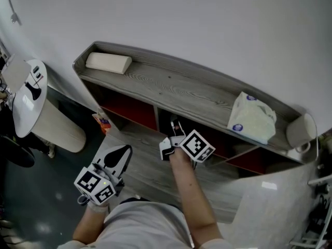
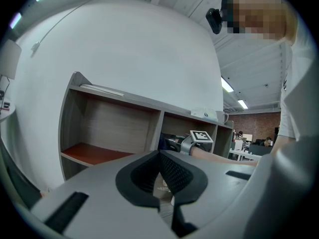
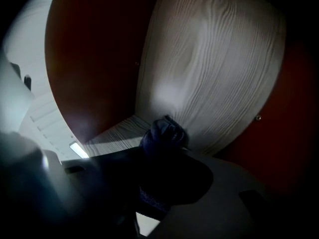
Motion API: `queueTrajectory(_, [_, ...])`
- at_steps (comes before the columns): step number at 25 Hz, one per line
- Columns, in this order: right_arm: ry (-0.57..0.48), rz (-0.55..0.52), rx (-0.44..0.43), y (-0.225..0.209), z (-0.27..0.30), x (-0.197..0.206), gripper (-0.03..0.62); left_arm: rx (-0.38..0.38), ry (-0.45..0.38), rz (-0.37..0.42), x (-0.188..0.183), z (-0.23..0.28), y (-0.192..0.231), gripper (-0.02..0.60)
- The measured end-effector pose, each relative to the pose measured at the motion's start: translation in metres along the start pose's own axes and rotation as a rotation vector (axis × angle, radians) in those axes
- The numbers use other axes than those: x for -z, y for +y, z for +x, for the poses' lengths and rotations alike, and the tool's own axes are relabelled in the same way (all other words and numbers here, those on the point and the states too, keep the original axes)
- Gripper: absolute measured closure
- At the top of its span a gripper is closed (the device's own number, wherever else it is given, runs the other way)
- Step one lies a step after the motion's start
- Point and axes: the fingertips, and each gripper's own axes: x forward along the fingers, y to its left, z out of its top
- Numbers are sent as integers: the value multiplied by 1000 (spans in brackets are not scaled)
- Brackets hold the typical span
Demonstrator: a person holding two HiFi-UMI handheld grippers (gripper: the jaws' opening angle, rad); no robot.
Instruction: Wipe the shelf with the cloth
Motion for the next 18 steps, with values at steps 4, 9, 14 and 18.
queueTrajectory(4, [38, 11, 48, -9, -3, 7, 464, 12, -1, -5, 1, -1, -3, 568])
queueTrajectory(9, [83, 59, 99, -13, -10, 17, 464, 23, 0, -7, 4, -6, -8, 568])
queueTrajectory(14, [92, 89, 133, -17, -25, 35, 465, 21, 1, -20, 8, -17, -6, 568])
queueTrajectory(18, [106, 131, 148, -19, -35, 49, 465, 28, 9, -24, 14, -23, -9, 568])
